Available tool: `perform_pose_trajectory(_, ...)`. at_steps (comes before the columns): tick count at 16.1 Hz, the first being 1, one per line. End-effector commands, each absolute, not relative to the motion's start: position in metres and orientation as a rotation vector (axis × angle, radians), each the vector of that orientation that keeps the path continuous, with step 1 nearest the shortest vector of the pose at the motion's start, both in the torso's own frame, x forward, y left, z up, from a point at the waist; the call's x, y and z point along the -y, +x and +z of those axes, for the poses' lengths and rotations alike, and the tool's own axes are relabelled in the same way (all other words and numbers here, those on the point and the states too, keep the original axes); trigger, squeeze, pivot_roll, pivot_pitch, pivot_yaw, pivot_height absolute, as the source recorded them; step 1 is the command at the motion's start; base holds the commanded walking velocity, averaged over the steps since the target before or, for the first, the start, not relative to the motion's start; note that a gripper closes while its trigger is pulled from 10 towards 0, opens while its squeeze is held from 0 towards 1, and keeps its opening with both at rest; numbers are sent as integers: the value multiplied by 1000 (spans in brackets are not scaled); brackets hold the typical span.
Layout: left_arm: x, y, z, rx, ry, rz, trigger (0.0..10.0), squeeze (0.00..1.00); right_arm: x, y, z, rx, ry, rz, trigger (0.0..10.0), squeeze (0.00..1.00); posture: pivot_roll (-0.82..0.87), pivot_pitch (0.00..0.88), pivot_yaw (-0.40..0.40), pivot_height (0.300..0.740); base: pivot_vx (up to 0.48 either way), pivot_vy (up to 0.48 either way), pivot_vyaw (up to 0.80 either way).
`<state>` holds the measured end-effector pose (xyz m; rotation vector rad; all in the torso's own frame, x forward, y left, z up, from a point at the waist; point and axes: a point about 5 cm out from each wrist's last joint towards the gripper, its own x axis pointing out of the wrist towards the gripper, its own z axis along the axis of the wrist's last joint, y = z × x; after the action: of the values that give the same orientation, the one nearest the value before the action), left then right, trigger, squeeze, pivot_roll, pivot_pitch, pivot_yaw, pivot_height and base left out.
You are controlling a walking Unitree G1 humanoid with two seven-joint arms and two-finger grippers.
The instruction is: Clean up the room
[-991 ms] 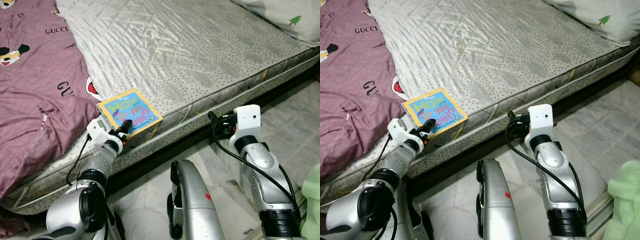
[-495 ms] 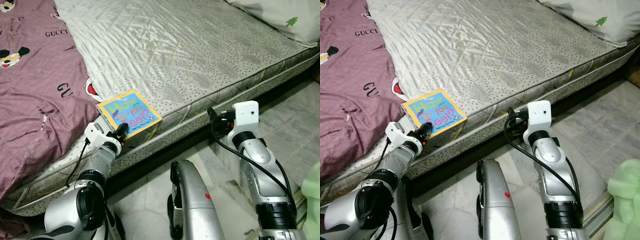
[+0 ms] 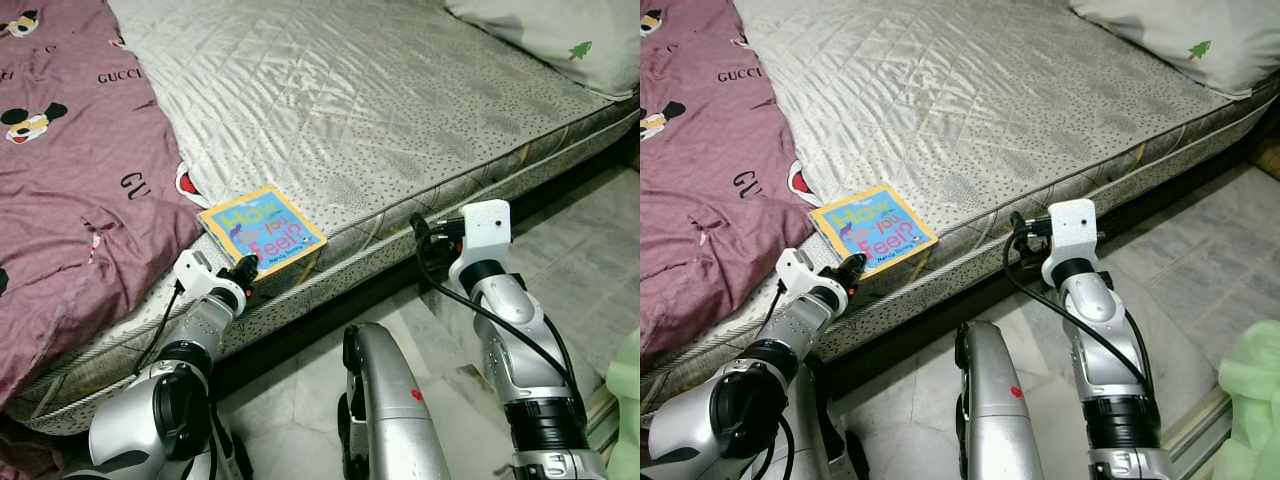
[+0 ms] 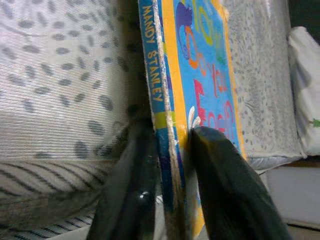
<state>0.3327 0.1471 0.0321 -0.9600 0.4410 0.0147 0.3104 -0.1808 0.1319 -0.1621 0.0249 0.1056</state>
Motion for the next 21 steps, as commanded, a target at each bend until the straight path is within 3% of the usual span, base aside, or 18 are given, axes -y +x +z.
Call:
perform_pose_trajectory(1, -143, 329, 27, -492, -941, 19, 0, 0, 180, 311, 133, -20, -162, 107, 10000, 0, -282, 60, -10, 509, 0, 0, 0)
perform_pose_trajectory(3, -146, 328, 25, -493, -943, 43, 0, 0, 178, 313, 133, -15, -161, 111, 10000, 0, -277, 51, -7, 509, 0, 0, 0)
perform_pose_trajectory(7, -154, 333, 32, -430, -744, 37, 0, 0, 174, 317, 131, -6, -150, 111, 10000, 0, -259, 29, 2, 509, 0, 0, 0)
perform_pose_trajectory(9, -163, 345, 51, -330, -580, 7, 0, 0, 169, 321, 133, 9, -128, 109, 10000, 0, -231, 10, 10, 509, 0, 0, 0)
perform_pose_trajectory(11, -170, 352, 65, -254, -539, -18, 0, 0, 165, 324, 132, 12, -110, 110, 10000, 0, -205, 2, 14, 509, 0, 0, 0)
perform_pose_trajectory(14, -199, 364, 104, -46, -337, 1, 0, 0, 141, 329, 125, 3, -13, 152, 10000, 0, -145, 0, 34, 509, 0, 0, 0)
perform_pose_trajectory(17, -220, 344, 113, 96, -135, 104, 0, 0, 120, 327, 117, -8, 108, 184, 10000, 0, -128, 0, 52, 509, 0, 0, 0)
perform_pose_trajectory(21, -213, 325, 108, 91, -7, 136, 0, 0, 101, 332, 124, 35, 246, 260, 10000, 0, -92, 0, 51, 509, 0, 0, 0)
